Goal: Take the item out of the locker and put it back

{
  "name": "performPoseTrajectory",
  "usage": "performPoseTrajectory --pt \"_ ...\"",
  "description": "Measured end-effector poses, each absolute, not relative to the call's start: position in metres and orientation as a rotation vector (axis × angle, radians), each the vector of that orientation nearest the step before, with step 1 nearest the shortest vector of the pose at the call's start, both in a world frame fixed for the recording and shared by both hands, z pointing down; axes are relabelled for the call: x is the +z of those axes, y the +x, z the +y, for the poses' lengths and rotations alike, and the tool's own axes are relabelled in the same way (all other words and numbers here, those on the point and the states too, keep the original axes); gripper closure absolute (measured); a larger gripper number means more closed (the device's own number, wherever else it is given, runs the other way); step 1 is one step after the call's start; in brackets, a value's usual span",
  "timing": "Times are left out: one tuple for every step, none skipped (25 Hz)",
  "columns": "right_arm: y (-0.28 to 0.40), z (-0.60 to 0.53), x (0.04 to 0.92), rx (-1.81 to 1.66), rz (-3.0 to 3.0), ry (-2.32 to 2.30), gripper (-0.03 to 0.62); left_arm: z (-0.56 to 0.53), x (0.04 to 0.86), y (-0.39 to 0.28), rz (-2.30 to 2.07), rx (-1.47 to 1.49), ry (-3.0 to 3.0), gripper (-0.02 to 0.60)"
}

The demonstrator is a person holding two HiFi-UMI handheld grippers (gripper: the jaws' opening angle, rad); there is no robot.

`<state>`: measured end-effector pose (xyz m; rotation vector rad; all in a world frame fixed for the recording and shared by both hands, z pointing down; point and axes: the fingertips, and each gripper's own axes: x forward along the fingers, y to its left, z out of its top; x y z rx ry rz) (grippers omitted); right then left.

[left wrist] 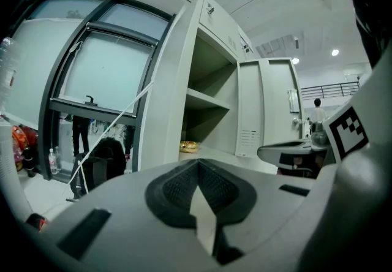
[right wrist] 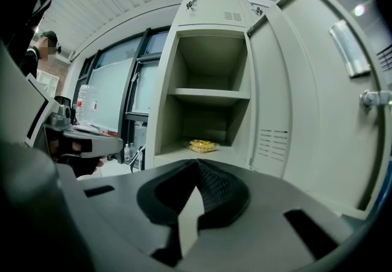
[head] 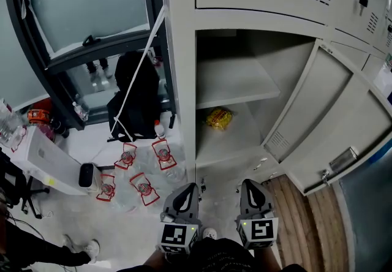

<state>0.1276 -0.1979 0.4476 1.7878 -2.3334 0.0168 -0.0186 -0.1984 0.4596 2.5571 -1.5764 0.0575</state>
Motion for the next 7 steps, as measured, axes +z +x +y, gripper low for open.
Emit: performPoseTrajectory --pt "0.1293 -0.1982 0.4477 0.014 -2.328 1.791 0.591 -0.1988 0.4592 -0.0187 -1.579 0.058 2.558 0.574" --pt "0.1305 -0.1985 0.4473 0.01 -2.327 1.794 0.591 -0.1992 0.4588 -0.0189 -1.582 0.059 2.558 0.575" --pt "0.131 -0.1989 0.4457 0.007 -2.331 1.8 0.591 -0.1997 0.4583 -0.0189 -1.584 0.06 2.56 0.575" --pt "0.1312 -0.1992 0.4437 0.004 -2.335 1.808 0.591 -0.2002 0.4576 -0.0188 -1.586 0.06 2.562 0.574" --pt "0.1317 -0.1994 0.4425 0.001 -2.334 1.813 0.591 -0.2006 0.4569 -0.0185 -1.587 0.06 2.565 0.574" --pt "0.1326 -0.1994 0.4421 -0.001 -2.329 1.816 0.591 -0.201 0.4559 -0.0181 -1.587 0.06 2.57 0.575" --pt "0.1336 -0.1993 0.4422 -0.001 -2.322 1.818 0.591 -0.2014 0.4549 -0.0177 -1.587 0.061 2.575 0.574"
